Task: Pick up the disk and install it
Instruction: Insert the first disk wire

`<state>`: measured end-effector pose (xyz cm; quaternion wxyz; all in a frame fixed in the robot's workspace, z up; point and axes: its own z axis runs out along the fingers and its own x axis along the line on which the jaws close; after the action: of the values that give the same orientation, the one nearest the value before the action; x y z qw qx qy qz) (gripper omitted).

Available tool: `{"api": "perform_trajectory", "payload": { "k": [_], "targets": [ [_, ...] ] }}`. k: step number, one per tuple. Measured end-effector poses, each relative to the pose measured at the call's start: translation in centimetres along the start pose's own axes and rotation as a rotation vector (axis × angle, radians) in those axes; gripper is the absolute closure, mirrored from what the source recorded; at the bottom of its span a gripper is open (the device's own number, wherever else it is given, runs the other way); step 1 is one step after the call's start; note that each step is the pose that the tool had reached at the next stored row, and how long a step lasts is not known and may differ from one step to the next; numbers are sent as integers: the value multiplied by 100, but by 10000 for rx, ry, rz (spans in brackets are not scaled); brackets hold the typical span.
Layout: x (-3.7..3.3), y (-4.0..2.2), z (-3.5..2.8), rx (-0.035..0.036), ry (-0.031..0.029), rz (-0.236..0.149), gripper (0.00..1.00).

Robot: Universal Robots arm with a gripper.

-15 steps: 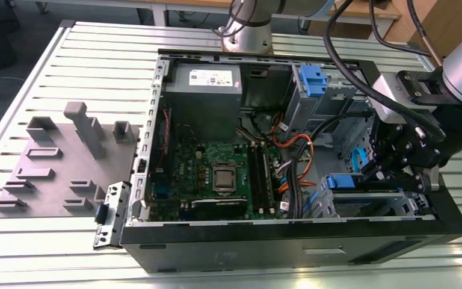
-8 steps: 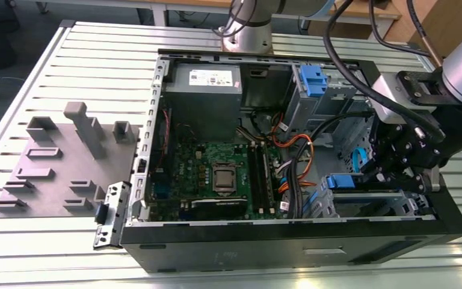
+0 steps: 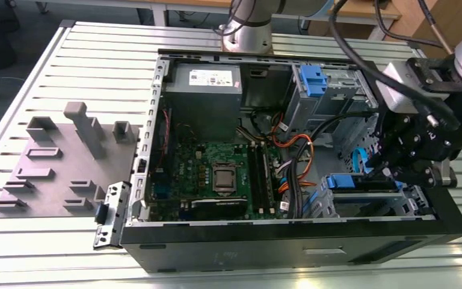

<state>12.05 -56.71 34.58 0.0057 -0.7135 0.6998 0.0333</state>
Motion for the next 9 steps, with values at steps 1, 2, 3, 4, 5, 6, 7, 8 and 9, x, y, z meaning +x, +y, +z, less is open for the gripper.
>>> {"api": "perform_trajectory", "payload": {
  "k": [1,2,3,4,5,6,7,8,9],
  "targets": [
    [-2,1,-40,0,0,0,76],
    [-4,3,-79,0,-2,0,76],
    [-6,4,-102,0,-3,-1,76],
    [-6,4,-106,0,-4,0,76],
    [-6,3,-105,0,-6,-1,76],
    [-6,-6,-106,0,-4,-2,76],
    [-5,-26,-108,0,-3,-1,76],
    [-5,-46,-109,0,-3,0,76],
    [-5,-69,-110,0,-3,-1,76]
  ]
}}
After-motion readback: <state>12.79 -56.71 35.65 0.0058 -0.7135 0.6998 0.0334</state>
